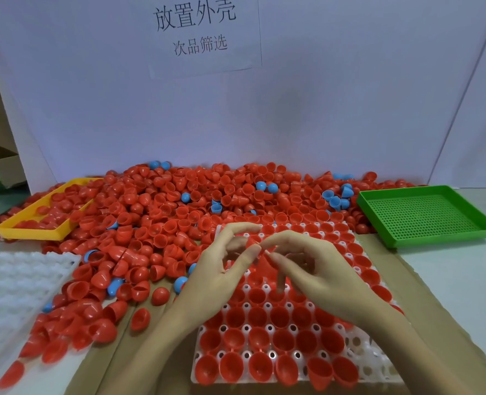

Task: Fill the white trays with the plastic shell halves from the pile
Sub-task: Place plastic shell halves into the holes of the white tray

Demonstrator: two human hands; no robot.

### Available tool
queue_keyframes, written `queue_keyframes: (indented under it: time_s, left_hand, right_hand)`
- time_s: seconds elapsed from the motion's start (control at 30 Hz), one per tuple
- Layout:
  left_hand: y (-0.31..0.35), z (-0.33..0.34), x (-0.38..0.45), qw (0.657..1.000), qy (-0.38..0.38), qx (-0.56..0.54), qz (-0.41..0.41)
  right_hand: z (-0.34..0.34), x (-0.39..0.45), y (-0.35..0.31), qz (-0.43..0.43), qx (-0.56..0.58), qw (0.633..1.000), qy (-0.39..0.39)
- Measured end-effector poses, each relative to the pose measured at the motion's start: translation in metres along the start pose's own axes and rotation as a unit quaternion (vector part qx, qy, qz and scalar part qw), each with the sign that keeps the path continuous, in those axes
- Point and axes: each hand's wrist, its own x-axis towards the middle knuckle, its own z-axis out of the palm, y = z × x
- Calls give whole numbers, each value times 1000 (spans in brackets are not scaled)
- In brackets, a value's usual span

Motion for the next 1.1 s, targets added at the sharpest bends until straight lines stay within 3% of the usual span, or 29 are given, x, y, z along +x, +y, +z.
queue_keyframes:
  time_s: [0.3, 0.43, 0.57, 0.83, 1.1]
  left_hand:
    - [-14, -3, 2, 996, -2, 84, 10]
    - [-17, -5, 1, 983, -27, 178, 43]
    - [-19, -5, 2, 969, -43, 237, 55]
    - [-25, -16, 7, 959, -6, 280, 49]
    - [-43, -25, 10, 956, 54, 289, 9]
  right_hand:
    - [-20, 0, 5, 49, -67, 997, 11]
    - [-47, -18, 1, 79, -158, 984, 19]
    - [-70, -57, -5, 110, -161, 980, -26]
    - [-84, -109, -21, 156, -168, 970, -86]
    - [-77, -111, -25, 148, -204, 964, -86]
